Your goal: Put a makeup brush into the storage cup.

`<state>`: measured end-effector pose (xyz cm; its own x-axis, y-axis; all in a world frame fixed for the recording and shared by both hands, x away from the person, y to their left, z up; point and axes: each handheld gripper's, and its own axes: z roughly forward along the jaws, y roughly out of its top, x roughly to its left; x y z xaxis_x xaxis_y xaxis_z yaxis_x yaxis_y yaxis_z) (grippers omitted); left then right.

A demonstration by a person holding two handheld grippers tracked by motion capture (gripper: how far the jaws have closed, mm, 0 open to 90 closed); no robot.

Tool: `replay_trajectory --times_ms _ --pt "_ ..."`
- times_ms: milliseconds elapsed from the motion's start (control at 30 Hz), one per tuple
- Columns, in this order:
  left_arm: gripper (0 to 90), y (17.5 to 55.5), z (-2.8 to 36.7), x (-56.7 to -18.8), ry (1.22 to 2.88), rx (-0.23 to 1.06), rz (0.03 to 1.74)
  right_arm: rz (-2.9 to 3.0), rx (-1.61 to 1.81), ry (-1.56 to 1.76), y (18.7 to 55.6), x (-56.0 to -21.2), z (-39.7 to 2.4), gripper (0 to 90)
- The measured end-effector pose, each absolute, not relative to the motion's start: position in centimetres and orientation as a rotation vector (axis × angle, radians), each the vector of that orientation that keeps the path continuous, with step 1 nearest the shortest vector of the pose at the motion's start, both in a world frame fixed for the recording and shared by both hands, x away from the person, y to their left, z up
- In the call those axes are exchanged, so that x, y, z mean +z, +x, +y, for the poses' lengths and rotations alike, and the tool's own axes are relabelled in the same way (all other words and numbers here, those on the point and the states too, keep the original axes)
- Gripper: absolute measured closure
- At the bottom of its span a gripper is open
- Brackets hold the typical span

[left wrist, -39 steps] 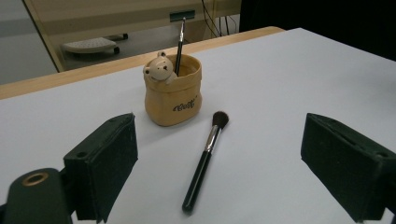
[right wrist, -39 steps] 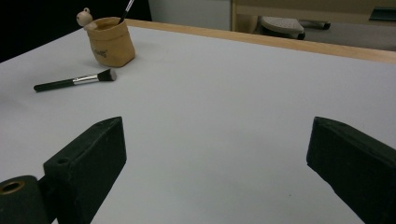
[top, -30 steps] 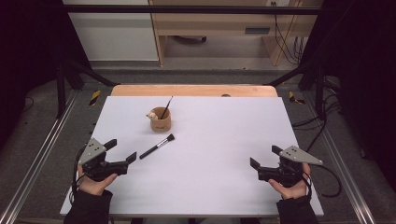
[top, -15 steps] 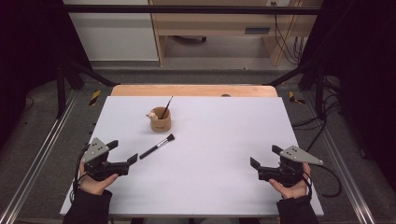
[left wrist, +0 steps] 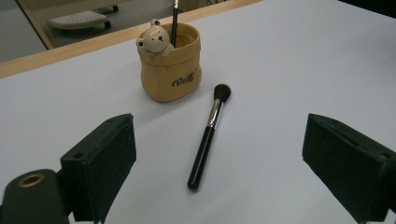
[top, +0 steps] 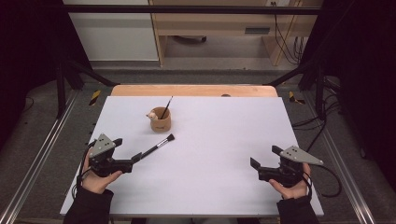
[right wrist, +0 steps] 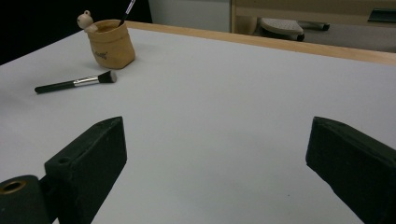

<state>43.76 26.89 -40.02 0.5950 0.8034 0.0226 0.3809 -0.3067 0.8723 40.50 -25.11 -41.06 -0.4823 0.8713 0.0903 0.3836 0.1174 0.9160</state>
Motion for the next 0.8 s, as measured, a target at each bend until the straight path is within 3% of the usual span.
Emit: replay_trajectory --times_ms 800 --pt "10.2 46.8 24.2 -38.3 2.120 0.570 0.903 1.937 1.338 1.212 40.6 -41.2 -24.8 6.1"
